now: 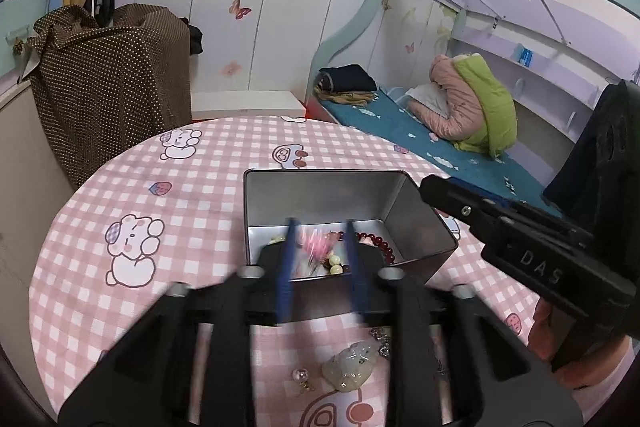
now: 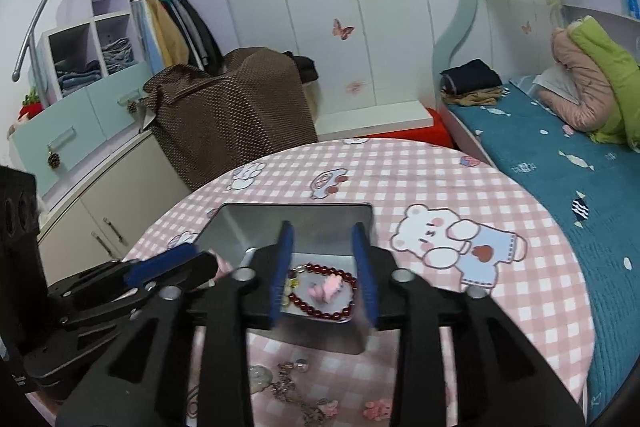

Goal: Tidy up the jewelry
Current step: 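Carry both pink charms into the grey box and open both tools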

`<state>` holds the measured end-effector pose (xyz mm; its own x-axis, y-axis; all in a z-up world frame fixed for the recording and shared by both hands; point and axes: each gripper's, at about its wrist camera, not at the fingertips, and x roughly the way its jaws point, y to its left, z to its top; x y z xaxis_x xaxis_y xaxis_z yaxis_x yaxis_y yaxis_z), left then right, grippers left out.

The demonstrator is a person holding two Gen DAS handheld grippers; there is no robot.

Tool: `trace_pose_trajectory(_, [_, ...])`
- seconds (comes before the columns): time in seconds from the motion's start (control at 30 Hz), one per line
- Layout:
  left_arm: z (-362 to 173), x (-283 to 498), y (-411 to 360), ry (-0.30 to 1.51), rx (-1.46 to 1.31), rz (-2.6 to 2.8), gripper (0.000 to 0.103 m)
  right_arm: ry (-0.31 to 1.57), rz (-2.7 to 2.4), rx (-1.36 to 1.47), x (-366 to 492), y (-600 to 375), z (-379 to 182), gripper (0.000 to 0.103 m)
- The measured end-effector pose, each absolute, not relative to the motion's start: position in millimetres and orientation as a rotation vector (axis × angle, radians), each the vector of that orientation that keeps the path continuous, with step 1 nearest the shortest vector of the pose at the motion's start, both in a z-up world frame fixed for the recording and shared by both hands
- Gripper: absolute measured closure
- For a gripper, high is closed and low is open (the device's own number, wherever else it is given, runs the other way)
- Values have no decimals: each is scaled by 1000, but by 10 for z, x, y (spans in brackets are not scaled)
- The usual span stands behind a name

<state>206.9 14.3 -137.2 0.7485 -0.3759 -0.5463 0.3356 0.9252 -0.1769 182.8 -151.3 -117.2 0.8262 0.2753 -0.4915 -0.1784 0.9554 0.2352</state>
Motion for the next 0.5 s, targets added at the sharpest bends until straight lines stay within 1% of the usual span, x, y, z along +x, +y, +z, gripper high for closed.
trace_pose_trajectory(0.03, [-1367, 2059, 146, 606, -68, -389, 61, 546, 223, 180, 1819, -1536, -1170, 55])
trace_pose_trajectory(0.07, [-1363, 2051, 146, 605, -66, -391, 61, 537, 201, 180, 1799, -1561, -1169, 43])
trace_pose_trajectory(0.1, [-1363, 2047, 141, 608, -61, -389, 59, 531, 190, 180, 1788, -1578, -1165, 40])
trace_pose_trajectory(0.13, [-1364, 2044, 138, 609, -58, -385, 57, 532, 189, 180, 1789, -1592, -1168, 40])
trace_pose_trajectory(0.5, [-1318, 1959, 193, 607, -61, -358, 56, 528, 175, 180, 1702, -1655, -1121, 35])
